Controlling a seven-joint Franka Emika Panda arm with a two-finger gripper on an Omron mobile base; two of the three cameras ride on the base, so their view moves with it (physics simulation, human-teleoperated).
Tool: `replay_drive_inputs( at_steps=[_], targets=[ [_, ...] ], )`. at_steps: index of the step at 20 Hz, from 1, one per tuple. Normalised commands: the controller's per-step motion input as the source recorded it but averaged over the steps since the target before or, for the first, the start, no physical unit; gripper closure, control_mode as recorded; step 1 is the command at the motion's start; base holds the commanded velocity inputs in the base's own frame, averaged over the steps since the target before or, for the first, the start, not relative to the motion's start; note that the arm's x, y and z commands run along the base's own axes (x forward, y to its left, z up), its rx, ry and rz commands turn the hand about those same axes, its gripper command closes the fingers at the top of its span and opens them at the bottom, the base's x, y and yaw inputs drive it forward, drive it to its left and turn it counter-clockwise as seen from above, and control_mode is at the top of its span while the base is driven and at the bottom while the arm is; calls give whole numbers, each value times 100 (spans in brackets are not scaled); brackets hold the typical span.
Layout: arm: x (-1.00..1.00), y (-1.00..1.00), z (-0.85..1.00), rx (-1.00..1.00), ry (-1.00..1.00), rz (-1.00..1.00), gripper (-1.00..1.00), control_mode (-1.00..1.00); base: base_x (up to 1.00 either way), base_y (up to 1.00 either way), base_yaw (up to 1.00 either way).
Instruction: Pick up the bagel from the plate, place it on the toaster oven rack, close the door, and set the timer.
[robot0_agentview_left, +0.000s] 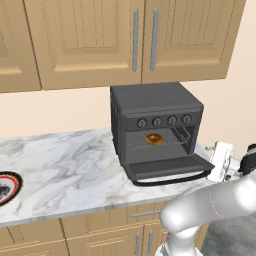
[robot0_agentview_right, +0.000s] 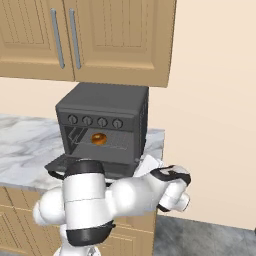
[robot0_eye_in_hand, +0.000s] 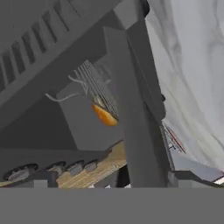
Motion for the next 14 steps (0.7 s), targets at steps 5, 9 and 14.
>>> replay_drive_inputs(
  at_steps=[5, 9, 14],
  targets=[
    [8, 5, 29, 39, 4, -30, -100, -100, 0, 0, 0],
    [15, 9, 40, 38, 4, -30, -100, -100, 0, 0, 0],
    [25, 9, 49, 34, 6, -30, -100, -100, 0, 0, 0]
  ],
)
